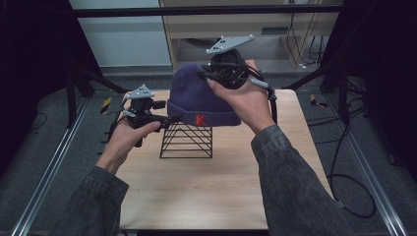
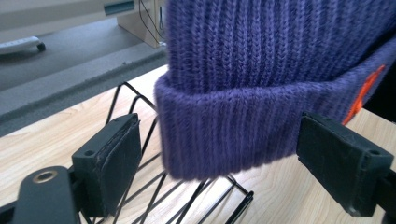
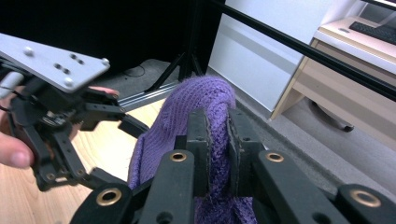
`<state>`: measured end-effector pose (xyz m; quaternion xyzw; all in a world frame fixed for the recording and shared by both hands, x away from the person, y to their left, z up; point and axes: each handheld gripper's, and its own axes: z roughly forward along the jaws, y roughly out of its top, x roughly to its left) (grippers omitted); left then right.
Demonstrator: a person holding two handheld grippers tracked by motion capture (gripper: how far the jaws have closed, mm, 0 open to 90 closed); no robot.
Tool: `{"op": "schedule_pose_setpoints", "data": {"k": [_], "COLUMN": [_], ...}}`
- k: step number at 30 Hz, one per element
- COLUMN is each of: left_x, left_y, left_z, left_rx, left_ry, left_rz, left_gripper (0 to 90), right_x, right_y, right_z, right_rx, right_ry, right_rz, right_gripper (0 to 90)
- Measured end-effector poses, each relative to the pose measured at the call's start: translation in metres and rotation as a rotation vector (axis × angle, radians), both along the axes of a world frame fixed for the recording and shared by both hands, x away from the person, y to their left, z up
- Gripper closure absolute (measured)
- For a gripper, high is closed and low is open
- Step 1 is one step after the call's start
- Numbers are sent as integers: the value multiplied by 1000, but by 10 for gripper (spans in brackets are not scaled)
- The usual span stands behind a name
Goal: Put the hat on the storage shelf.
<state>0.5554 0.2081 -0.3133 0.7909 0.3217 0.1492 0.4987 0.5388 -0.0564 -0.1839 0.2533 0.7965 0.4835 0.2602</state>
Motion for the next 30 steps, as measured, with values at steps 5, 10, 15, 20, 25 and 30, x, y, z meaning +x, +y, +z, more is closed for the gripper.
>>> {"op": "schedule_pose_setpoints", "data": {"k": [5, 10, 15, 20, 25, 30], "left_x": [1, -2, -8, -16, -19, -15], "left_y": [-5, -5, 0, 9, 15, 22], "left_z": [-4, -3, 4, 11, 13, 8], "left_rx": [21, 49, 59, 53, 70, 67], "left_ry": [22, -1, -44, -58, -54, -54], "left_rz": [-24, -3, 41, 80, 101, 134], "left_gripper": [148, 536, 694, 711, 718, 717], "right_x": [0, 1, 2, 11, 20, 29], "right_y": [4, 9, 8, 3, 3, 7], "right_z": [-1, -2, -3, -6, -12, -23], "right_rx": [-5, -11, -14, -17, -23, -28], "right_ry": [4, 4, 2, 12, 35, 55], "right_rz": [13, 17, 8, -24, -41, -53], "right_gripper": [813, 813, 812, 811, 810, 808]}}
